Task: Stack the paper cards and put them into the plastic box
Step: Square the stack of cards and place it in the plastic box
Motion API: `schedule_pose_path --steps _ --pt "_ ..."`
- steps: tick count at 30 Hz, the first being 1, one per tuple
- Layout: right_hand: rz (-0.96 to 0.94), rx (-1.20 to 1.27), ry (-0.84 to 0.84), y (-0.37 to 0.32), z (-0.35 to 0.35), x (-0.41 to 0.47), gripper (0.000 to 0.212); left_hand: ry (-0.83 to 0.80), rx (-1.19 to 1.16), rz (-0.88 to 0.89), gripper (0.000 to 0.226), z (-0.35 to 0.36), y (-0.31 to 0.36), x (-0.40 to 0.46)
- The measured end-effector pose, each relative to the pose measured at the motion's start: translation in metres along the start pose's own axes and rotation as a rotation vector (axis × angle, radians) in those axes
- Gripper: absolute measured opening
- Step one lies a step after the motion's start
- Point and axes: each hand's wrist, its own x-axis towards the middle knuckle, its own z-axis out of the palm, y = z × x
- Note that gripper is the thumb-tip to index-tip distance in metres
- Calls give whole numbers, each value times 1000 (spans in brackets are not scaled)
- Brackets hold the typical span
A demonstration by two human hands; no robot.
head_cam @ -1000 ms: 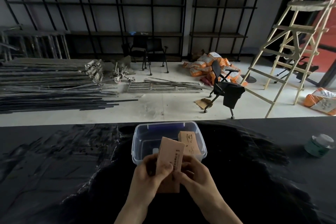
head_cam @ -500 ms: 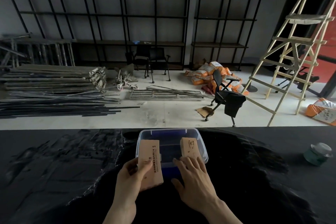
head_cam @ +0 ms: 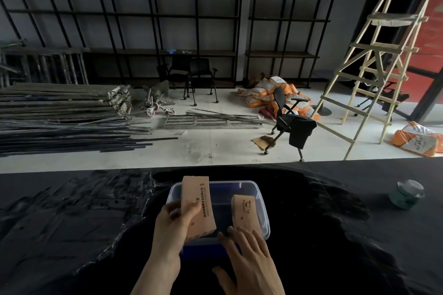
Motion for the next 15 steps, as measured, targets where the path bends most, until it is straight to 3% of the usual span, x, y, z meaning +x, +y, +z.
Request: schedule_pose_path --steps 3,5,7,11,15 --pt "158 134 243 23 -26 4 67 -15 41 -41 27 13 5 2" --pt "308 120 311 53 -40 10 76 -27 79 -57 18 21 9 5" --pt "418 54 246 88 -36 14 84 -30 113 -56 16 29 9 10" --pt "527 -42 -56 139 3 5 96 -44 173 -69 11 42 7 20" --pt "589 -72 -194 148 36 -12 87 -59 282 -129 28 48 -3 39"
